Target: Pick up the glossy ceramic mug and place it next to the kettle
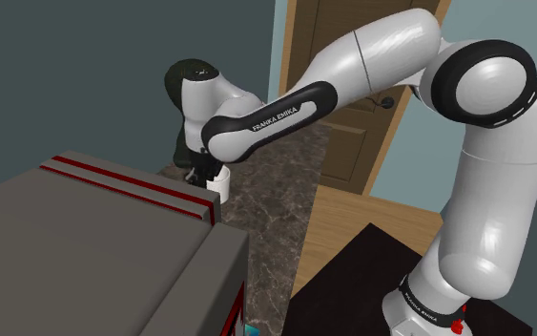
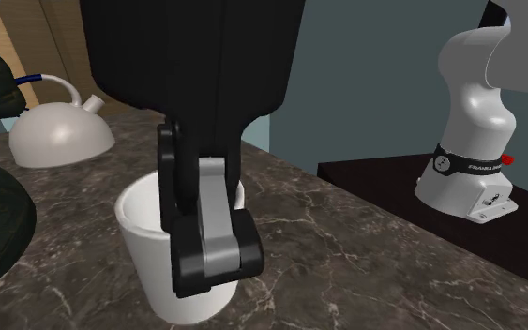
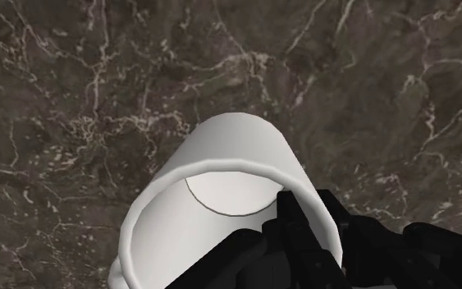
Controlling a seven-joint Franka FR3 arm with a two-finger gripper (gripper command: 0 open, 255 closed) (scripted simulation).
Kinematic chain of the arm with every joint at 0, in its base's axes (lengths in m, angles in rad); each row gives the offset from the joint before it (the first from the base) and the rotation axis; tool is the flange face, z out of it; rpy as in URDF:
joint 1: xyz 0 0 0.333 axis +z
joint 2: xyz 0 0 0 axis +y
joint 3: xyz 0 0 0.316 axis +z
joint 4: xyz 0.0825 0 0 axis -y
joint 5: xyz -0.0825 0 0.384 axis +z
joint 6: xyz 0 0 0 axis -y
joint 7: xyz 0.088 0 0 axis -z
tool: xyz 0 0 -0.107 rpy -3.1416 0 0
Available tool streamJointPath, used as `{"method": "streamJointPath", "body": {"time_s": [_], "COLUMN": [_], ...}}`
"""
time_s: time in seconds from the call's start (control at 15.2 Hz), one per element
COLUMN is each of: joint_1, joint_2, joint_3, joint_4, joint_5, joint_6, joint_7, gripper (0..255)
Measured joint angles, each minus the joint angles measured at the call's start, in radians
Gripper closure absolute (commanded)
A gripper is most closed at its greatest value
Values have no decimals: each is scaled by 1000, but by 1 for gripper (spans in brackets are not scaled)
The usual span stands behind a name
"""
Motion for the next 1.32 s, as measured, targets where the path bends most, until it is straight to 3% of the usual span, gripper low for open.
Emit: {"method": "streamJointPath", "body": {"time_s": [1.32], "joint_1": [-7], "joint_2": [-83], "joint_3": [21], "joint_4": [166], "joint_5": [68], "joint_6": [-236], "joint_7": [-63], "gripper": [255]}}
